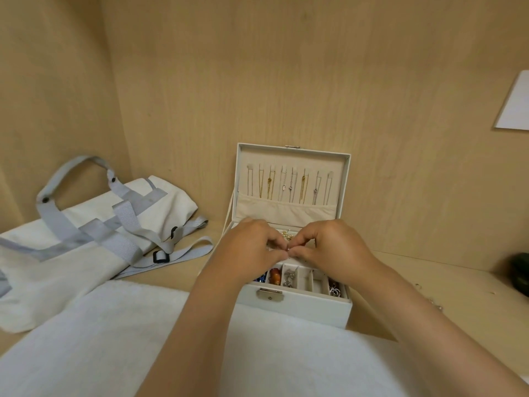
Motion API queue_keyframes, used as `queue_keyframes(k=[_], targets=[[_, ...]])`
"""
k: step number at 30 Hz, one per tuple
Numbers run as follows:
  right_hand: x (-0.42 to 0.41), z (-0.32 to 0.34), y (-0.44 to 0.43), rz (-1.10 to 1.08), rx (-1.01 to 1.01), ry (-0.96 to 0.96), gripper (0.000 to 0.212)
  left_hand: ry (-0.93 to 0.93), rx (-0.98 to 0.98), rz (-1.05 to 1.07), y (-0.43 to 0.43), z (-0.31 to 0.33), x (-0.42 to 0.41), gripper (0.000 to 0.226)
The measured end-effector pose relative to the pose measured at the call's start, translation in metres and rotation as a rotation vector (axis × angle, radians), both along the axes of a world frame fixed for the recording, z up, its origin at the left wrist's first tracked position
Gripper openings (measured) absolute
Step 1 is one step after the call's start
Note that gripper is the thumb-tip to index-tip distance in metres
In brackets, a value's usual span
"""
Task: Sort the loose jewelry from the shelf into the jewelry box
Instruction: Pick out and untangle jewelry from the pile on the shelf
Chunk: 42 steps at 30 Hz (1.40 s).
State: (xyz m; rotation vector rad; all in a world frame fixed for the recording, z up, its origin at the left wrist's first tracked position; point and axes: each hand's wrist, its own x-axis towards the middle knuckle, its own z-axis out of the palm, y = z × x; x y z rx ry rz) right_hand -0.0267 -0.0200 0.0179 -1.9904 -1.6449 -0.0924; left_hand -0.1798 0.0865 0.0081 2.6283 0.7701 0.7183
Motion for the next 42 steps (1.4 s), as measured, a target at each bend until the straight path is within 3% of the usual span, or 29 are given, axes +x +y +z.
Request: queue_keyframes(k=[20,31,37,42], targets=[[-0.007,0.001,0.000,0.048,-0.014,-0.355,0.009,0.001,-0.068,-0.012,0.000,0.001,0.000,0.017],[-0.004,0.006,0.000,0.096,-0.164,-0.217,0.014,0.041,-0.063,-0.015,0.001,0.000,0.000,0.025],[0.001,0.005,0.001,0.081,-0.140,-0.168,0.015,0.010,-0.039,-0.007,0.002,-0.005,0.001,0.020],[0.018,0.017,-0.010,0.099,-0.020,0.046,0.006,-0.041,0.059,0.006,-0.010,0.001,0.006,0.021]])
